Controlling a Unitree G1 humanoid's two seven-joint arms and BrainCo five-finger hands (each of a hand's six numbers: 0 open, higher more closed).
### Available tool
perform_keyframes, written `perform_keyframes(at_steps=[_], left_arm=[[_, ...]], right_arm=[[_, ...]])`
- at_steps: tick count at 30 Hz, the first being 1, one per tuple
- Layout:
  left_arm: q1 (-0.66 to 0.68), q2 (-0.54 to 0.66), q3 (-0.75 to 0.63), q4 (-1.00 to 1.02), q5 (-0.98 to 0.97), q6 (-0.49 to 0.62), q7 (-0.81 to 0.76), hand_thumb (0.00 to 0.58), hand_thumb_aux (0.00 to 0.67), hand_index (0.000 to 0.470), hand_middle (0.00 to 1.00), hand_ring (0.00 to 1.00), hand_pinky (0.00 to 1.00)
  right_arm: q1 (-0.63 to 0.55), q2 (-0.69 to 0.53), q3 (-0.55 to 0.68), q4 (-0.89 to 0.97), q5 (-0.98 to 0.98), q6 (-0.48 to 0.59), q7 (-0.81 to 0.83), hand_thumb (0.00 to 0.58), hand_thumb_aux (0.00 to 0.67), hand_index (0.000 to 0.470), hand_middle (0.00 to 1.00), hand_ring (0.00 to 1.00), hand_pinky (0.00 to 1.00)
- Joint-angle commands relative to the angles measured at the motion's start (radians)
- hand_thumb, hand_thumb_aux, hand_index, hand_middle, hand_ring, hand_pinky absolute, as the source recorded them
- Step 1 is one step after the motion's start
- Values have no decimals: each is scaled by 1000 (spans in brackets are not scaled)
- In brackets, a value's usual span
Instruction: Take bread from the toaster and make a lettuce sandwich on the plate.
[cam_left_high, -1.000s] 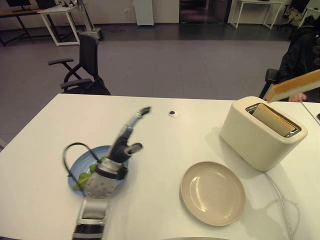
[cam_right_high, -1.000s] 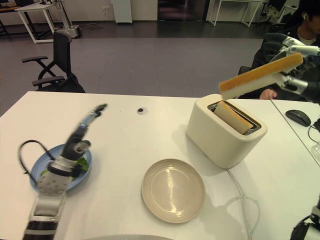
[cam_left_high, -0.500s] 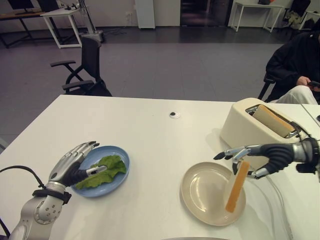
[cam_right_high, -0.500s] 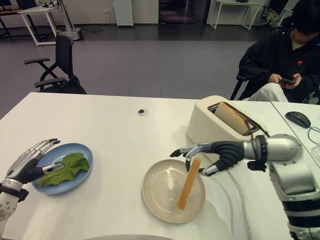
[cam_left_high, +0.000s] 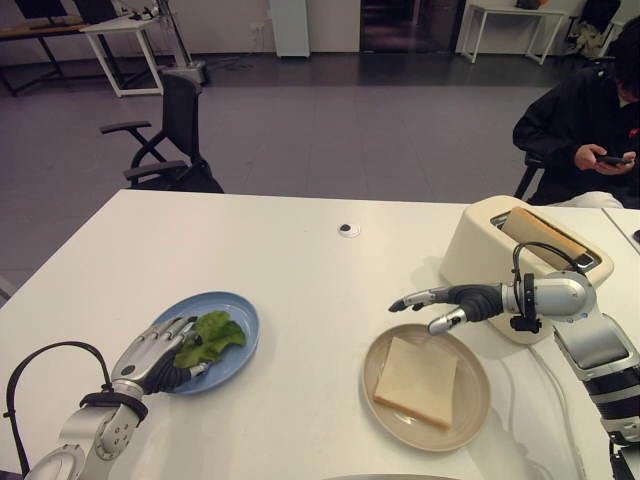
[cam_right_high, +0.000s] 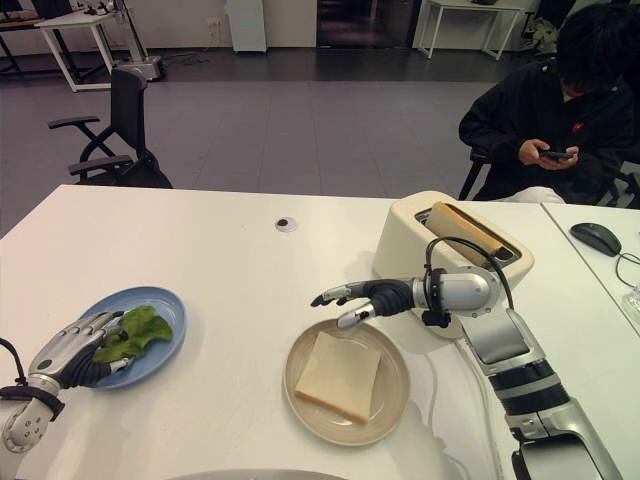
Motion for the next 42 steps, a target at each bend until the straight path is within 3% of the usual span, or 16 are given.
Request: perform_keyframes(at_steps=[1,10,13,16,23,35,38,42], left_arm=[[7,14,-35,13,-11,-4,4,580,670,470,0,0,0],[-28,35,50,-82,-127,-92,84,580,670,470,0,0,0],[-33,16,88,-222,-209,-115,58,580,670,470,0,0,0],[-69,-6,29,-365,-235,-104,-15,580,670,470,0,0,0],[-88,24,41,-253,-161,-111,-12,580,670,470,0,0,0],[-162,-46,2,-452,-243,-122,-81,580,670,470,0,0,0],[-200,-92,-51,-538,-284,-109,-120,580,670,470,0,0,0],[-319,-200,-255,-600,-276,-87,-198,580,670,470,0,0,0]], right_arm=[[-7,3,-23,-28,13,-2,-18,0,0,0,0,0,0],[36,13,-46,-45,21,-29,-67,0,0,0,0,0,0],[46,14,-80,-61,37,-34,-93,0,0,0,0,0,0],[61,16,-116,-74,52,-36,-121,0,0,0,0,0,0],[90,24,-129,-69,55,-58,-143,0,0,0,0,0,0],[91,34,-127,-37,53,-88,-166,0,0,0,0,0,0],[88,37,-130,-32,54,-95,-173,0,0,0,0,0,0],[65,42,-146,-3,50,-101,-194,0,0,0,0,0,0]])
